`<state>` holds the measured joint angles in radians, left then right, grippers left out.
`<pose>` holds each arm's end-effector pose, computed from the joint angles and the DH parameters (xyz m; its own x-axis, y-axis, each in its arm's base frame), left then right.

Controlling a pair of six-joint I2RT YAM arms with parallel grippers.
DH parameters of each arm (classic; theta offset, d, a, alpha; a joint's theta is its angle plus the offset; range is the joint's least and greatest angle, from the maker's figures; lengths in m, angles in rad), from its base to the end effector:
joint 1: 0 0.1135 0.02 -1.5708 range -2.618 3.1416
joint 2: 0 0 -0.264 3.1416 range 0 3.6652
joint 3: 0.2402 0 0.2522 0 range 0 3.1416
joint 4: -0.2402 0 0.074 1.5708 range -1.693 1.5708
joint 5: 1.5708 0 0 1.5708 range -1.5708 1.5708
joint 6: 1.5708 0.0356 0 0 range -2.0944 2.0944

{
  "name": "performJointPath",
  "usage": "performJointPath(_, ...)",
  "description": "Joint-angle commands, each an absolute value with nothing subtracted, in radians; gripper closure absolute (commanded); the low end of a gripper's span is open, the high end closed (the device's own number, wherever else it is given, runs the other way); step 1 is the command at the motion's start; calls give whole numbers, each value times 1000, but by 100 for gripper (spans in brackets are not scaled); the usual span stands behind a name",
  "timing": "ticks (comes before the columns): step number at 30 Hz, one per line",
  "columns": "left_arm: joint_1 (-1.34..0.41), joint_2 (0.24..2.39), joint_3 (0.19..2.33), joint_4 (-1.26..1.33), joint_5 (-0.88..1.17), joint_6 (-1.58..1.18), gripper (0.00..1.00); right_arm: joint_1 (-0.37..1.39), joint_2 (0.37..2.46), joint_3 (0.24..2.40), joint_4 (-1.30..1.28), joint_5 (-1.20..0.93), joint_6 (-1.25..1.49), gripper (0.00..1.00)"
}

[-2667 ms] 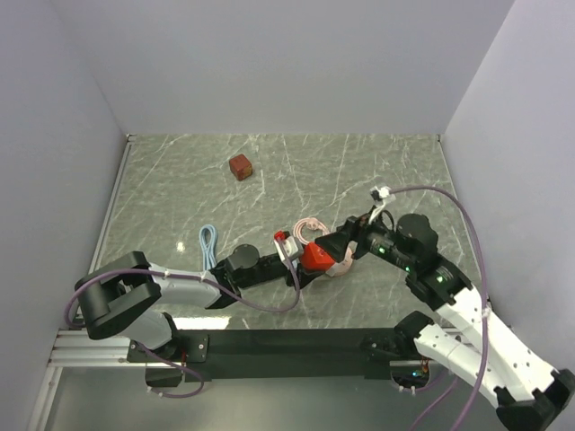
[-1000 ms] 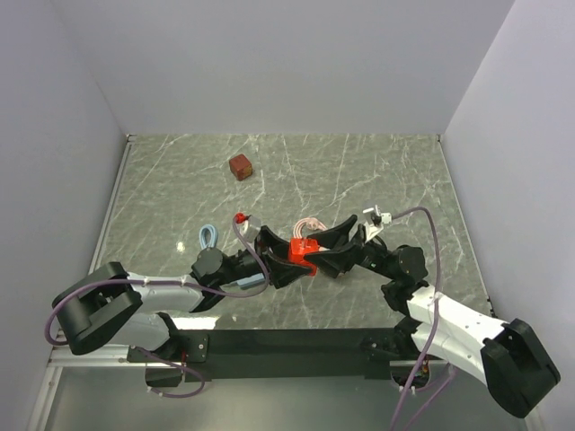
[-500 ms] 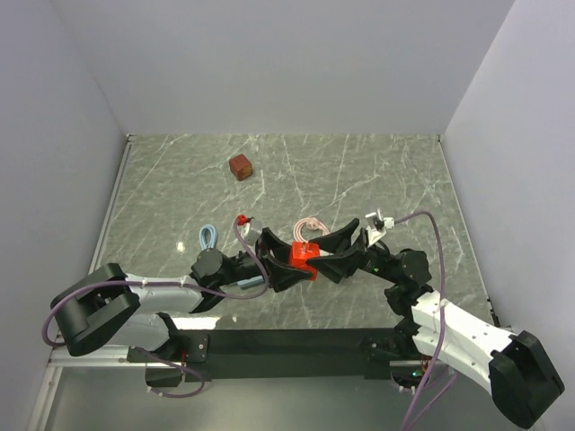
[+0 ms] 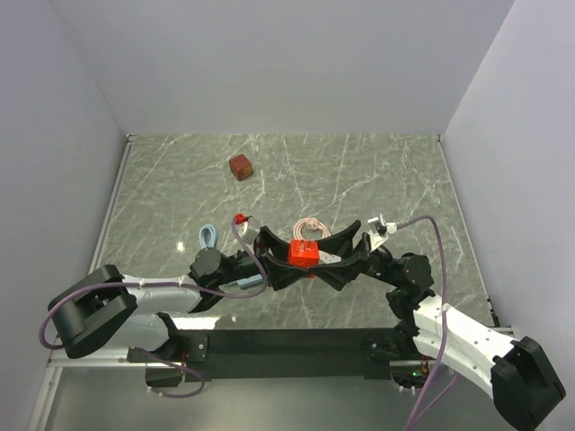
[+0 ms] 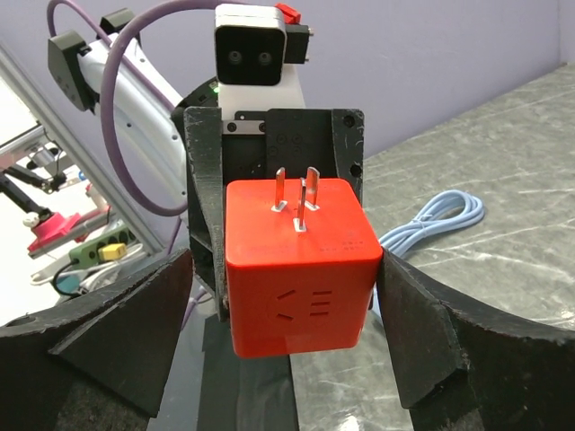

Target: Insert the plug

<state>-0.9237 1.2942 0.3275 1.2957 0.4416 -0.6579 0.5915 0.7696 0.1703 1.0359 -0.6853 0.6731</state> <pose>0.1307 -0.1982 0.2342 -0.4360 -0.3399 -0.8333 0.8828 0.0183 -0.4694 0.1190 0.1071 0.2515 -0.2915 0.3857 -0.8754 -0.9286 0.1055 0.3557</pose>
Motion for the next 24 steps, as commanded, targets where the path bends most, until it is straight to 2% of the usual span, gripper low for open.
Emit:
performJointPath(1, -930, 1305, 351, 1720, 456, -664, 99, 598, 771, 158, 1126, -713, 686, 12)
performJointPath(8, -948, 1312, 364, 1703, 453, -647, 99, 606, 805, 147, 1152, -726, 693, 15)
performJointPath(11, -954, 1299, 362, 1690, 446, -637, 99, 607, 798, 143, 1147, -721, 692, 25)
performJointPath(13, -954, 1298, 362, 1686, 445, -635, 99, 611, 785, 141, 1146, -722, 689, 45)
performJointPath(14, -956, 1296, 362, 1677, 442, -631, 100, 611, 779, 141, 1138, -721, 684, 61)
performJointPath(15, -957, 1293, 362, 1669, 439, -627, 99, 612, 763, 138, 1132, -709, 683, 90)
performJointPath(17, -957, 1282, 364, 1634, 434, -617, 99, 612, 741, 138, 1091, -700, 672, 100)
performJointPath(18, -957, 1275, 365, 1617, 436, -614, 98, 612, 717, 141, 1069, -698, 652, 100)
performJointPath(20, -957, 1250, 367, 1574, 434, -592, 89, 612, 686, 158, 988, -686, 629, 100)
performJointPath(21, -959, 1238, 367, 1527, 442, -580, 76, 612, 654, 167, 951, -683, 596, 100)
performJointPath(23, -957, 1192, 370, 1448, 456, -539, 60, 612, 618, 215, 799, -661, 518, 100)
performJointPath(24, -956, 1172, 377, 1360, 484, -520, 56, 611, 591, 231, 743, -652, 487, 100)
